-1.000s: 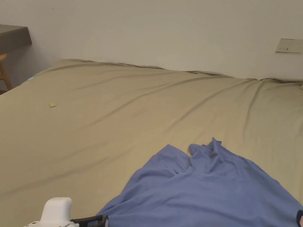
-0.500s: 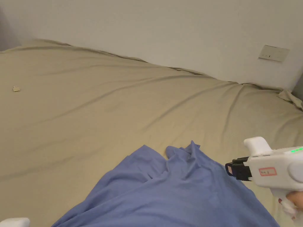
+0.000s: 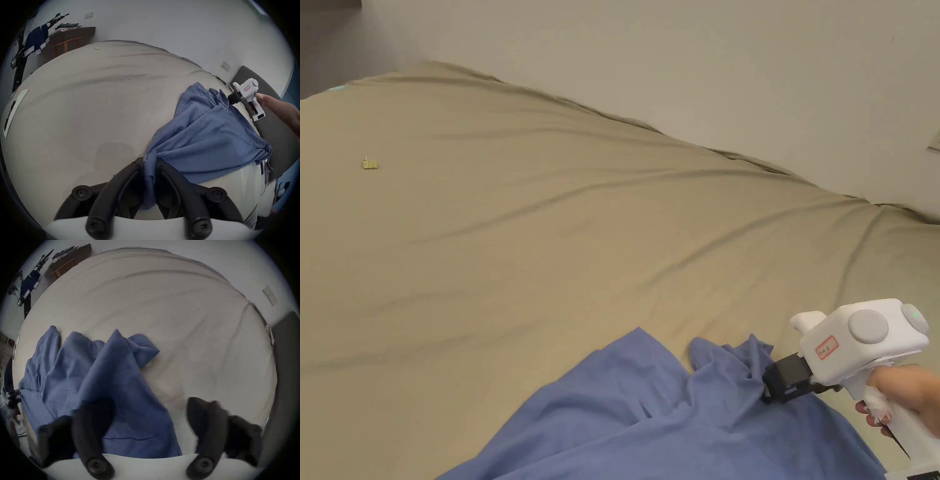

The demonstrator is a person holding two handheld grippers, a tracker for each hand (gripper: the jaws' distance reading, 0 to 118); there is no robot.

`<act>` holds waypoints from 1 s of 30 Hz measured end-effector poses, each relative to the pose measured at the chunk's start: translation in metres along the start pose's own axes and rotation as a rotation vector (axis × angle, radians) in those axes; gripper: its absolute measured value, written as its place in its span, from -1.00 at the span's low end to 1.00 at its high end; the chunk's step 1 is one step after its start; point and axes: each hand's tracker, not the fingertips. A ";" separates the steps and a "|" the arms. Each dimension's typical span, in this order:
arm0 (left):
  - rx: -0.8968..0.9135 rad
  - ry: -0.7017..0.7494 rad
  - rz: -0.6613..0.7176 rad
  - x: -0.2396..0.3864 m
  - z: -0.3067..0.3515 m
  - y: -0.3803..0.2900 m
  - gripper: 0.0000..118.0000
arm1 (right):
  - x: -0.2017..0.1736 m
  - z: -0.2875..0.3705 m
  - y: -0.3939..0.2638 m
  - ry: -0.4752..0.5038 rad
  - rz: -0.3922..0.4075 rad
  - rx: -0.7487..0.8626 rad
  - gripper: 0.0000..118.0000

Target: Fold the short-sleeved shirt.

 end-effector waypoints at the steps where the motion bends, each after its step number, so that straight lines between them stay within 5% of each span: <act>1: -0.001 -0.002 0.001 -0.001 0.000 0.001 -0.79 | -0.001 0.001 -0.001 0.029 -0.019 0.000 -0.16; 2: -0.002 -0.004 0.004 -0.001 0.000 0.001 -0.79 | 0.004 -0.002 0.002 0.063 -0.057 0.013 -0.39; 3: -0.003 -0.006 0.005 -0.001 0.000 0.001 -0.79 | 0.010 -0.004 0.005 0.038 -0.071 0.025 -0.84; 4: -0.005 -0.007 0.005 -0.001 0.000 0.001 -0.79 | 0.011 -0.002 0.005 0.060 -0.073 0.028 -0.93; 8: -0.001 -0.019 0.018 -0.003 0.005 0.003 -0.79 | 0.007 0.014 0.000 0.097 -0.117 0.095 -0.94; 15: 0.145 -0.124 -0.051 0.002 0.045 0.081 -0.81 | 0.001 0.132 -0.027 0.104 -0.229 0.500 -0.94; 24: 0.391 -0.110 -0.357 0.062 0.107 0.268 -0.84 | 0.022 0.296 -0.040 -0.080 -0.271 0.895 -0.94; 30: 0.499 -0.032 -0.488 0.112 0.127 0.367 -0.86 | 0.039 0.393 -0.017 -0.238 -0.258 1.002 -0.94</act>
